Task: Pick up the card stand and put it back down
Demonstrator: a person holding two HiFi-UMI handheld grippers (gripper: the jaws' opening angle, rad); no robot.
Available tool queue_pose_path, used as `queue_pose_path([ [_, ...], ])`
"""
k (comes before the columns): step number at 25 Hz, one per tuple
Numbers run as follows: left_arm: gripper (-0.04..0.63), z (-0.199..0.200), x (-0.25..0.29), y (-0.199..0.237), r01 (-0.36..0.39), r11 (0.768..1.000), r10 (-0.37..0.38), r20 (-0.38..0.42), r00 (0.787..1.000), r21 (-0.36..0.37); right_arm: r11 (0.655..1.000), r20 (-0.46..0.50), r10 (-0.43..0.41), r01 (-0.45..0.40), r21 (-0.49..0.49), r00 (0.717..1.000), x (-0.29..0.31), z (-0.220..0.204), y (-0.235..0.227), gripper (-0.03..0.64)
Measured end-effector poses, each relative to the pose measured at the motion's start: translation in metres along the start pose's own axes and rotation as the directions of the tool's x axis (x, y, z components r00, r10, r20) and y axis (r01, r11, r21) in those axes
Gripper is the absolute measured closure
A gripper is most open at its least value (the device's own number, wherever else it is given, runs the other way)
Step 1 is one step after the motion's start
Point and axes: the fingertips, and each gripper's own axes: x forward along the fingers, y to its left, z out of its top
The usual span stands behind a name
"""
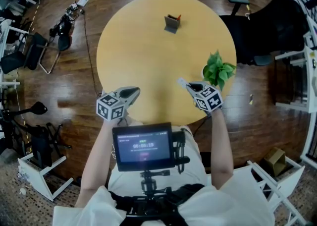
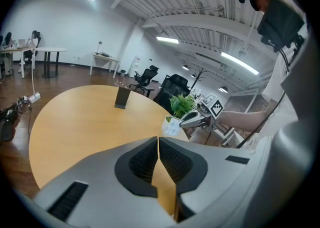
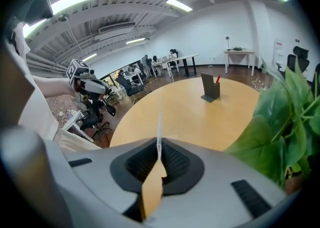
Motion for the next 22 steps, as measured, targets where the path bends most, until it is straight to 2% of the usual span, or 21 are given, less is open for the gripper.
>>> queue_pose_path([
  [17, 0.586, -0.01, 0.005, 0.01, 0.003, 1.0, -0.003, -0.024, 1.0, -0.026, 1.0, -0.094, -0.002, 0.002, -0.007, 0.996, 0.044, -0.038, -0.005, 0.583],
  [22, 0.586, -0.013, 0.001, 0.013, 0.0, 1.0, -0.001, -0.03, 1.0, -0.028, 1.0, -0.095, 0.008, -0.008, -0.006, 0.995, 0.057, -0.042, -0.006, 0.583],
])
